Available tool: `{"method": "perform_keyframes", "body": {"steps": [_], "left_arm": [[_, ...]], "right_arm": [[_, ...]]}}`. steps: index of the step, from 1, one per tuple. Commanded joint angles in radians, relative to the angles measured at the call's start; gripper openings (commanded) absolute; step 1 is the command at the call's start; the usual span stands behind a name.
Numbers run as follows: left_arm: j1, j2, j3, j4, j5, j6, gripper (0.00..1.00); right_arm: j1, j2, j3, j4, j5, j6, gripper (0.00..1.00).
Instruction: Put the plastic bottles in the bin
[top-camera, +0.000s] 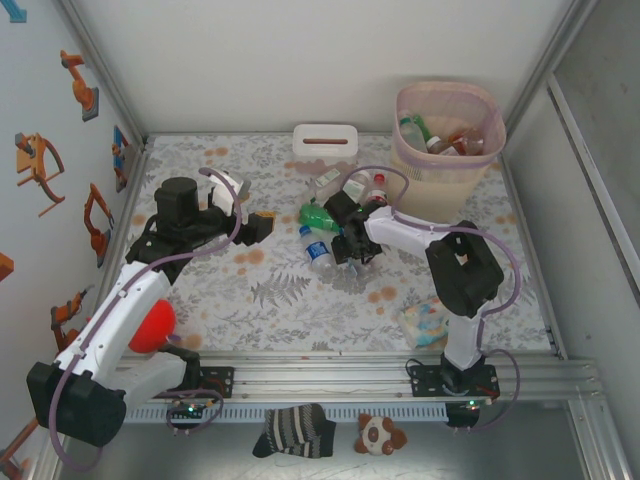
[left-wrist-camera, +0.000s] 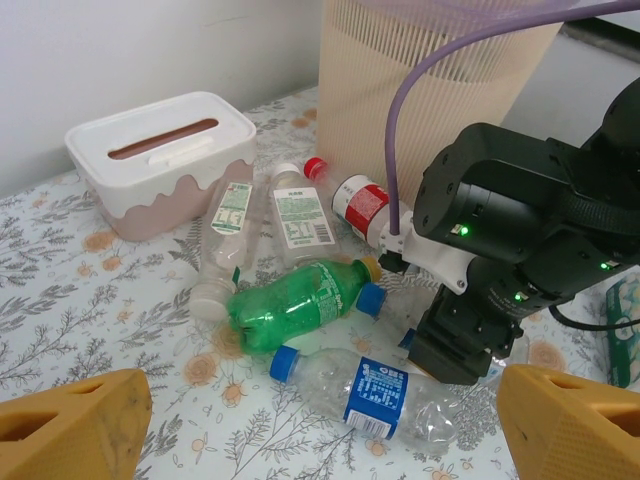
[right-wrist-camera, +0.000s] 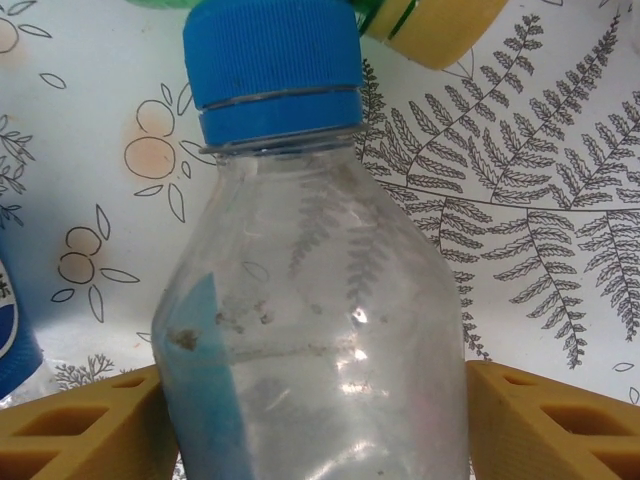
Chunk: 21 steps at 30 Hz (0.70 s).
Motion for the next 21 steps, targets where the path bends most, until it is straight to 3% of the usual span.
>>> {"method": "perform_keyframes", "body": {"steps": [1,21], "left_arm": [[-0.003,0.005,0.033,-0.008,0.015,0.007,0.89],[-0.003,-0.001,0.033,-0.009,0.015,0.007,0.89]], "right_arm": [[0.009,0.011,-0.009,0.004,0.026,0.016,0.70],[0.009,-0.149,0.022,-0.054,0.018,0.019,0.58]]}}
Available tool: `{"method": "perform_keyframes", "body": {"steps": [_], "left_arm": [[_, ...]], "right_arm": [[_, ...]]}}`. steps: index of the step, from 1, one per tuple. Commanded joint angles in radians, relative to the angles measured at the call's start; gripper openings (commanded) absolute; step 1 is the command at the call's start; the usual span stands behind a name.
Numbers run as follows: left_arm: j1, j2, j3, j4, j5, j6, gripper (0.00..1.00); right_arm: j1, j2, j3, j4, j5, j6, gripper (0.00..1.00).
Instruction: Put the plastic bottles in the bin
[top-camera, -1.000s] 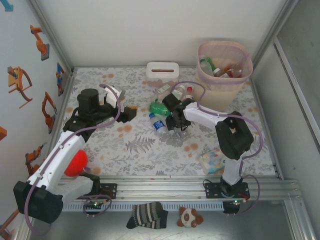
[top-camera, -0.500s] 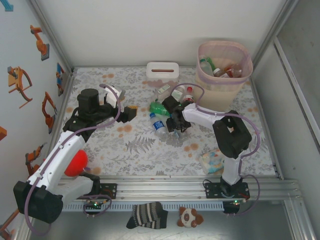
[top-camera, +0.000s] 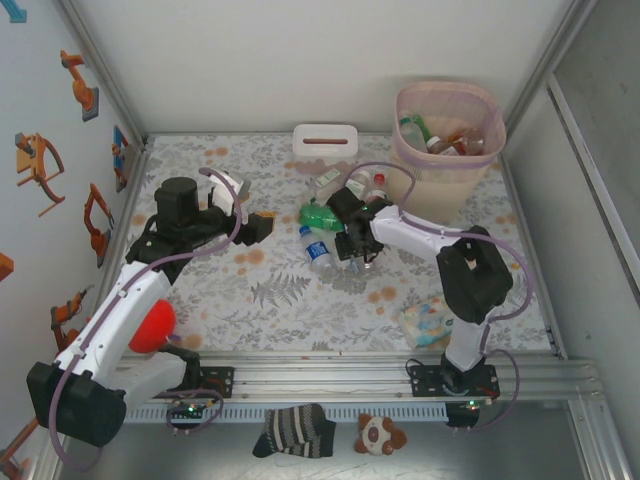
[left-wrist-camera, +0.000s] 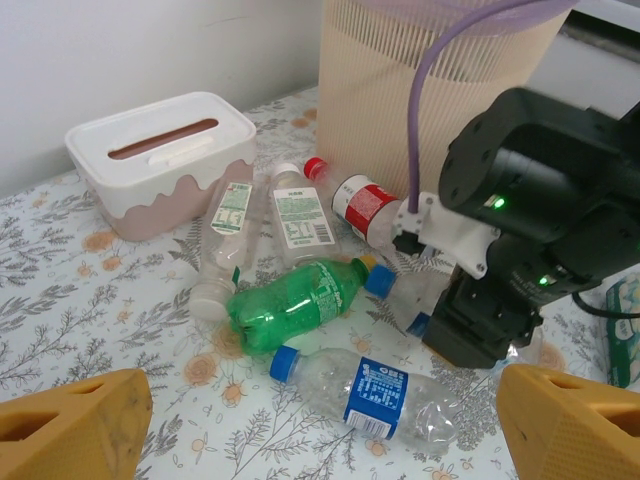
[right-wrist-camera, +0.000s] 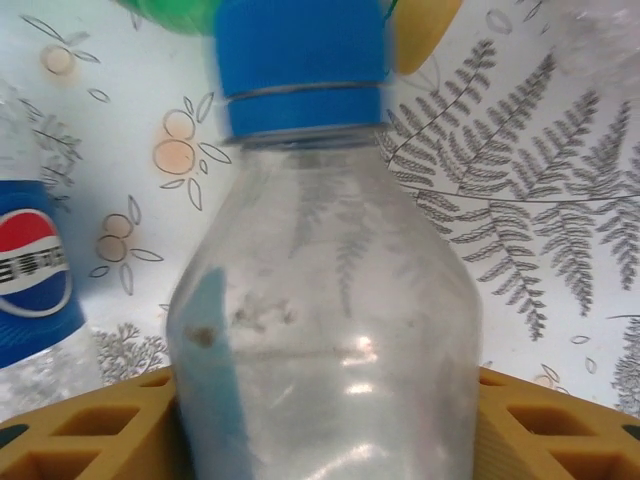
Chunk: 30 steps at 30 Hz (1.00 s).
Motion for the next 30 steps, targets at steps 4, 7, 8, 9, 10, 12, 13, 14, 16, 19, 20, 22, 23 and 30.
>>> {"method": "perform_keyframes", "body": {"steps": [4,7,8,9,10,12,13,14,16,19,20,22,23,30], "left_arm": [[-0.004,-0.002,0.033,-0.008,0.014,0.007,0.89],[-0.004,-0.001,0.033,-0.008,0.017,0.007,0.89],[-0.004,-0.002,0.033,-0.008,0.017,0.007,0.89],[-0.003,-0.002,0.033,-0.009,0.017,0.007,0.89],[-0.004,-0.002,0.033,-0.007,0.017,0.007,0.89],[-0.004,-0.003,0.033,-0.008,0.017,0.007,0.89],[-0.004,-0.003,0.033,-0.009,0.018,0.007,0.89],[-0.004,-0.003,0.033,-0.009,0.020,0.007,0.89],[-0.004,-0.003,0.034,-0.008,0.022,0.007,0.89],[-0.003,-0.004,0.035,-0.006,0.023,0.005,0.89],[-0.003,-0.003,0.035,-0.004,0.023,0.005,0.89],[-0.004,-0.005,0.035,-0.007,0.023,0.005,0.89],[-0.004,-0.005,0.035,-0.007,0.023,0.005,0.89],[-0.003,-0.003,0.033,-0.004,0.022,0.005,0.89]], "right_arm": [[0.009,-0.127,0.055,-0.056,0.019,0.019,0.57],[0.009,-0.162,0.097,-0.090,0.027,0.011,0.56],[0.009,-0.173,0.115,-0.104,0.032,0.005,0.56],[0.009,-0.185,0.133,-0.118,0.036,-0.001,0.56],[0.008,-0.195,0.150,-0.129,0.041,-0.006,0.56],[0.007,-0.213,0.191,-0.157,0.057,-0.020,0.56],[0.006,-0.220,0.210,-0.169,0.065,-0.027,0.56],[0.005,-0.228,0.233,-0.182,0.074,-0.035,0.56],[0.002,-0.245,0.271,-0.199,0.098,-0.051,0.56],[-0.012,-0.266,0.328,-0.214,0.111,-0.071,0.56],[-0.018,-0.272,0.347,-0.218,0.115,-0.078,0.56],[-0.033,-0.277,0.388,-0.227,0.115,-0.092,0.56],[-0.044,-0.275,0.416,-0.236,0.116,-0.100,0.56],[-0.131,-0.240,0.596,-0.263,0.119,-0.157,0.56]]}}
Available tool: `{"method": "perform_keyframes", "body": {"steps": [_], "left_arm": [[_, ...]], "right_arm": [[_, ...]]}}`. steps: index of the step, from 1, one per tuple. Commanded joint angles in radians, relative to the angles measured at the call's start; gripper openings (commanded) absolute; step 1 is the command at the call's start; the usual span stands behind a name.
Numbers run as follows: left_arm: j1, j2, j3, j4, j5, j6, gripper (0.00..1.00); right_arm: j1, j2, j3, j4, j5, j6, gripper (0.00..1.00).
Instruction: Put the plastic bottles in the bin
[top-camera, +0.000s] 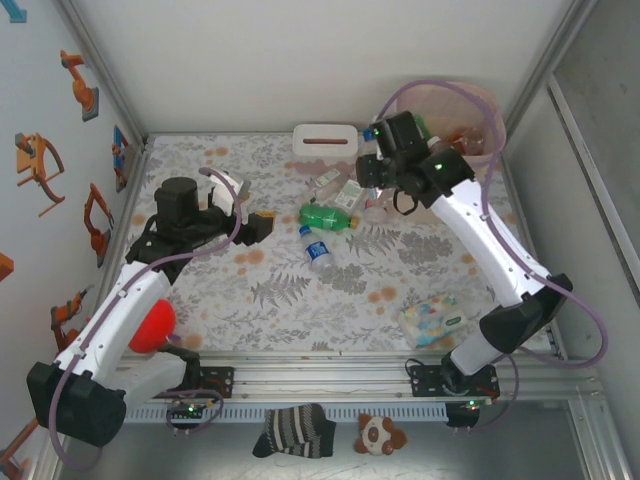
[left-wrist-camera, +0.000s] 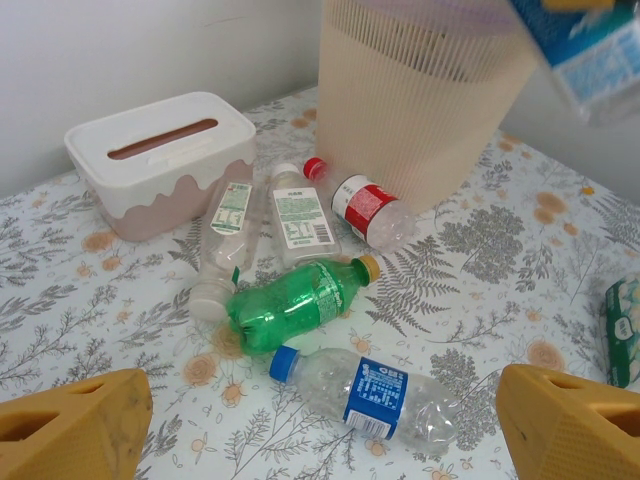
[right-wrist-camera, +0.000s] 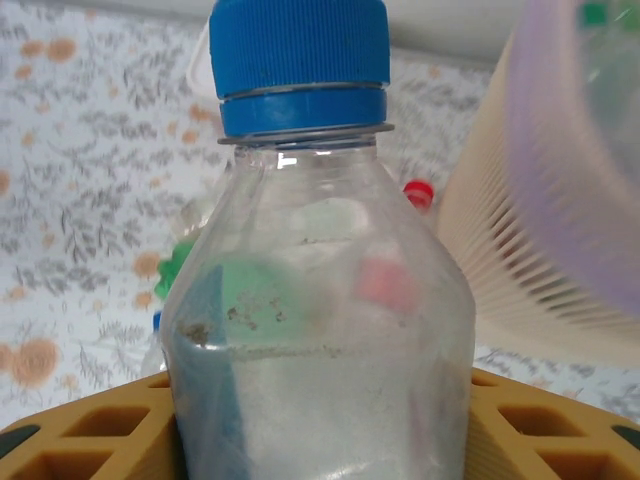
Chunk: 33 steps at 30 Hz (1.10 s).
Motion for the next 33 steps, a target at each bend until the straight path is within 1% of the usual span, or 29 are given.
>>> {"method": "perform_keyframes", "body": {"steps": [1,10,16,21,25,29,33], "left_arm": [[-0.004,-0.003,0.033,-0.006,0.020,0.005,0.89],[-0.003,0.003,0.033,-0.008,0.017,0.010,0.89],[-0.004,0.004,0.031,-0.013,0.011,0.014,0.89],[-0.004,0.007,0.031,-0.016,0.004,0.018,0.89],[-0.006,0.013,0.031,-0.017,0.000,0.020,0.89],[-0.008,0.020,0.031,-0.019,-0.004,0.022,0.89],[-0.015,0.021,0.033,-0.026,-0.013,0.027,0.89]], "right_arm": [[-0.050,0.012,0.094,-0.036,0.028,-0.052,0.56],[-0.216,0.067,0.275,-0.044,0.016,-0.110,0.56],[-0.324,0.144,0.401,-0.037,-0.020,-0.141,0.56],[-0.415,0.230,0.488,-0.044,-0.110,-0.135,0.56],[-0.479,0.325,0.570,-0.081,-0.211,-0.126,0.57],[-0.523,0.381,0.582,-0.085,-0.269,-0.105,0.56],[-0.540,0.426,0.584,-0.082,-0.306,-0.093,0.56]]}}
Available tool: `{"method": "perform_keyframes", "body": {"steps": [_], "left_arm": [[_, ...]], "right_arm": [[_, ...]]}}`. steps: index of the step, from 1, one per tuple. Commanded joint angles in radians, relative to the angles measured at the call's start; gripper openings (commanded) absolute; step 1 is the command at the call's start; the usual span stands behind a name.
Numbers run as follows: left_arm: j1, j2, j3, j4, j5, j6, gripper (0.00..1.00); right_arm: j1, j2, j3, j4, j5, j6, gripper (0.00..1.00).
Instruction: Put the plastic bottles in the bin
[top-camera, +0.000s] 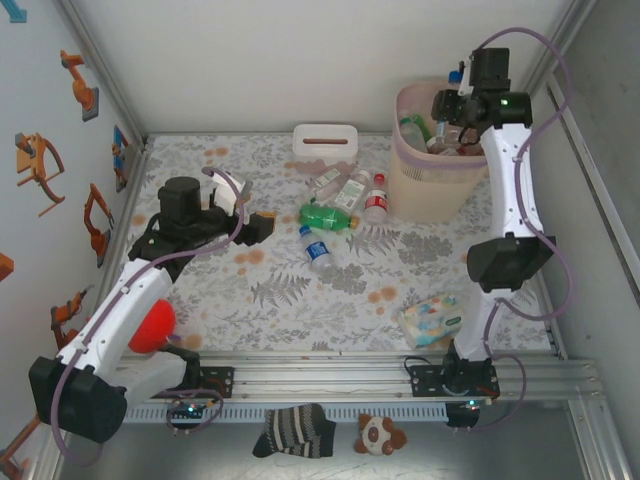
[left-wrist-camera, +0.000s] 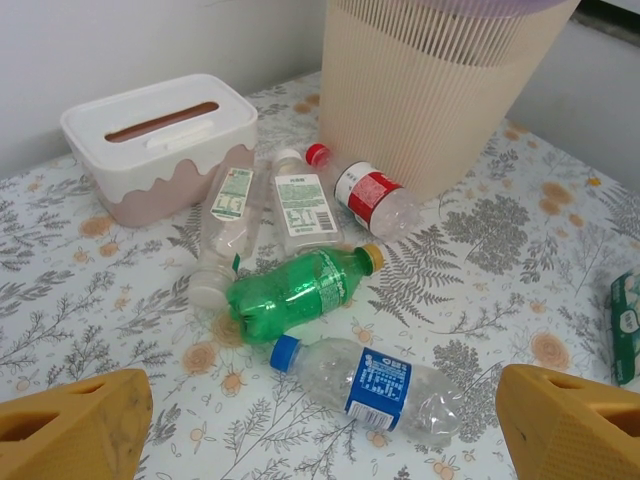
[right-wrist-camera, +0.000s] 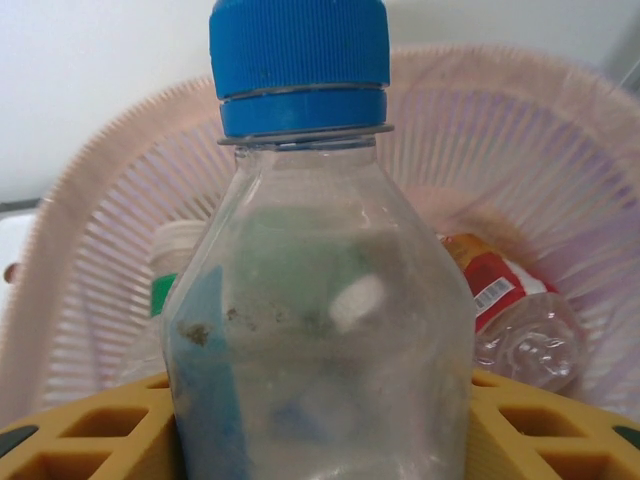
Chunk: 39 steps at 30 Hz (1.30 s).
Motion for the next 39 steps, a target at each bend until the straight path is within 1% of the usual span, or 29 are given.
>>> {"method": "perform_keyframes", "body": {"steps": [1,7,14,28,30,33,39], "left_arm": [[-0.013,-0.001,0.033,-0.020,-0.009,0.028,0.89],[-0.020,-0.003,0.034,-0.026,-0.018,0.034,0.89],[-0.036,-0.011,0.033,-0.034,-0.036,0.047,0.89],[-0.048,-0.009,0.036,-0.048,-0.053,0.059,0.89],[-0.048,-0.010,0.036,-0.050,-0.056,0.061,0.88],[-0.049,-0.009,0.036,-0.050,-0.062,0.064,0.89],[-0.050,0.005,0.039,-0.049,-0.053,0.061,0.88]], "right_arm": [[-0.007,0.018,0.035,-0.015,-0.062,0.020,0.56],[-0.015,0.078,0.010,-0.019,-0.098,0.037,0.55],[-0.015,0.101,-0.060,-0.012,-0.105,0.037,0.54],[-0.017,0.207,-0.086,-0.017,-0.208,0.047,0.54],[-0.017,0.215,-0.082,-0.033,-0.187,0.038,0.54],[-0.014,0.199,-0.084,-0.058,-0.090,0.017,0.54],[0.004,0.162,-0.073,-0.103,0.070,-0.081,0.55]]}}
